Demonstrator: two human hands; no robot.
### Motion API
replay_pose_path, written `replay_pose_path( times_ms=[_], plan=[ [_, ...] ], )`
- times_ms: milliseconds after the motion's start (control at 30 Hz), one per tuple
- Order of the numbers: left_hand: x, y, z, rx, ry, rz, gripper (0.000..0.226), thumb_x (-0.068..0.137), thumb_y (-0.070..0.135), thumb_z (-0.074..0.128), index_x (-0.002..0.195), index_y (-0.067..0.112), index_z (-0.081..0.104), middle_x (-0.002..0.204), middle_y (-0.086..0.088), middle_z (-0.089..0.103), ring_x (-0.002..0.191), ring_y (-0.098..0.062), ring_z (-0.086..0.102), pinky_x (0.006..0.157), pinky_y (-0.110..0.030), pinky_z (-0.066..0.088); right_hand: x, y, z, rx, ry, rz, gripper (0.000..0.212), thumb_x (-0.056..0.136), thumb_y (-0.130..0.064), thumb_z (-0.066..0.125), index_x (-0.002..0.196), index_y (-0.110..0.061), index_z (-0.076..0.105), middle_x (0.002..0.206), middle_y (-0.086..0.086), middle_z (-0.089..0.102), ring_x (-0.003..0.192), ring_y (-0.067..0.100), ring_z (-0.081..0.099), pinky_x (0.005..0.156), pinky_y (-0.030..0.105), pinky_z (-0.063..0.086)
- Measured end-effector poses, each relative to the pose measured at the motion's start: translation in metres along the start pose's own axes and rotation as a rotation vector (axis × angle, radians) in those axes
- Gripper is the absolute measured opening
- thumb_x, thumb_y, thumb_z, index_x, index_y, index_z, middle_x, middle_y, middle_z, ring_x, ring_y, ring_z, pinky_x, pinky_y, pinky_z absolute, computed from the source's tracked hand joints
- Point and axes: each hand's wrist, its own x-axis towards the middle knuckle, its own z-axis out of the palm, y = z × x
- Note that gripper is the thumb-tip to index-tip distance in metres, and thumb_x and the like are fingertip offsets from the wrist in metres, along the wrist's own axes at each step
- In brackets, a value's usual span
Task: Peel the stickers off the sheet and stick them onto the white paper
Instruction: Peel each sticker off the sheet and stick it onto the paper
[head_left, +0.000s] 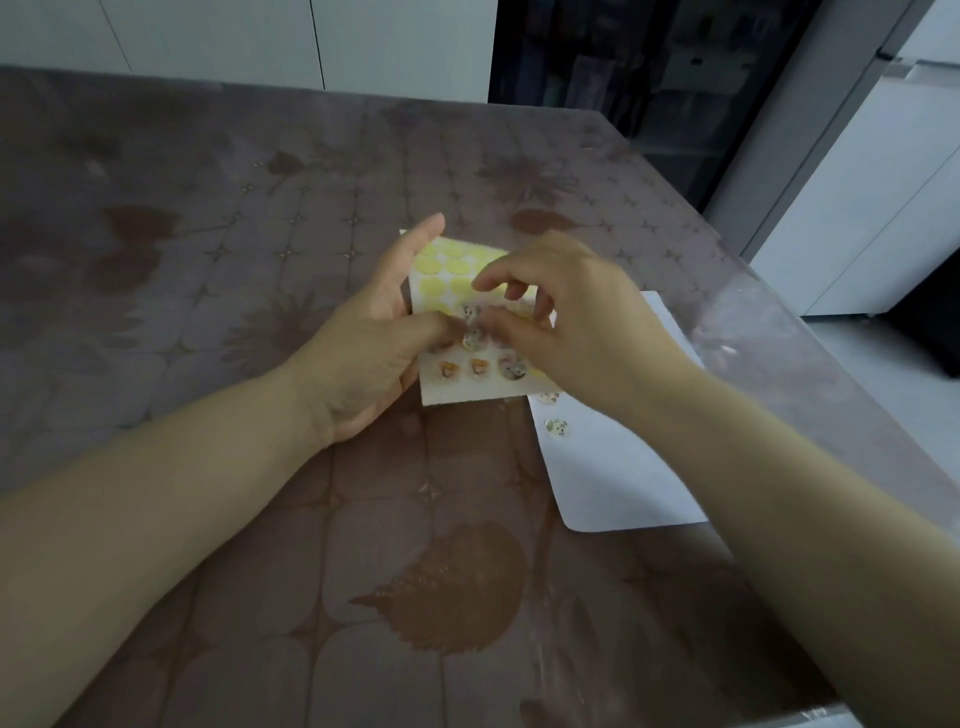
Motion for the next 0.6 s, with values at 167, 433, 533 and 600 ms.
replay_pose_path(
  times_ms=[167, 433, 533, 600],
  plan=[
    [0.001, -0.005, -0.003, 0.052, -0.055, 0.011, 0.093, 0.073, 0.000, 0.072, 0.144, 0.039, 0.028, 0.138, -0.001, 0.054, 0.114, -0.012, 0.062, 0.094, -0.031, 0.052, 0.000, 0.004, 0.018, 0.046, 0.092, -0.035, 0.012, 0.076, -0.008, 0.070, 0.083, -0.018, 0.073, 0.085, -0.004, 0.062, 0.078, 0.011, 0.051, 0.071, 0.016, 0.040],
    [0.005, -0.012, -0.006, 0.151, -0.057, 0.088, 0.099, 0.068, 0.003, 0.072, 0.140, 0.052, 0.026, 0.150, 0.002, 0.036, 0.124, -0.015, 0.055, 0.094, -0.036, 0.051, -0.004, -0.001, 0.011, 0.228, 0.013, 0.064, 0.006, 0.083, -0.023, 0.067, 0.077, -0.026, 0.067, 0.076, -0.021, 0.053, 0.082, 0.001, 0.046, 0.072, 0.003, 0.032],
    [0.006, -0.013, -0.007, 0.150, -0.067, 0.092, 0.100, 0.069, 0.004, 0.073, 0.142, 0.051, 0.024, 0.153, 0.005, 0.030, 0.126, -0.015, 0.053, 0.095, -0.036, 0.051, -0.005, -0.002, 0.011, 0.223, -0.003, 0.058, 0.006, 0.084, -0.023, 0.066, 0.078, -0.025, 0.067, 0.078, -0.019, 0.055, 0.087, 0.009, 0.048, 0.075, 0.005, 0.032],
    [0.006, -0.014, -0.007, 0.164, -0.077, 0.092, 0.100, 0.067, 0.009, 0.076, 0.141, 0.054, 0.024, 0.154, 0.001, 0.031, 0.129, -0.015, 0.050, 0.093, -0.032, 0.051, -0.006, -0.001, 0.013, 0.169, 0.020, 0.008, 0.003, 0.083, -0.022, 0.066, 0.081, -0.022, 0.068, 0.080, -0.017, 0.059, 0.090, 0.010, 0.048, 0.078, 0.010, 0.032]
  ],
)
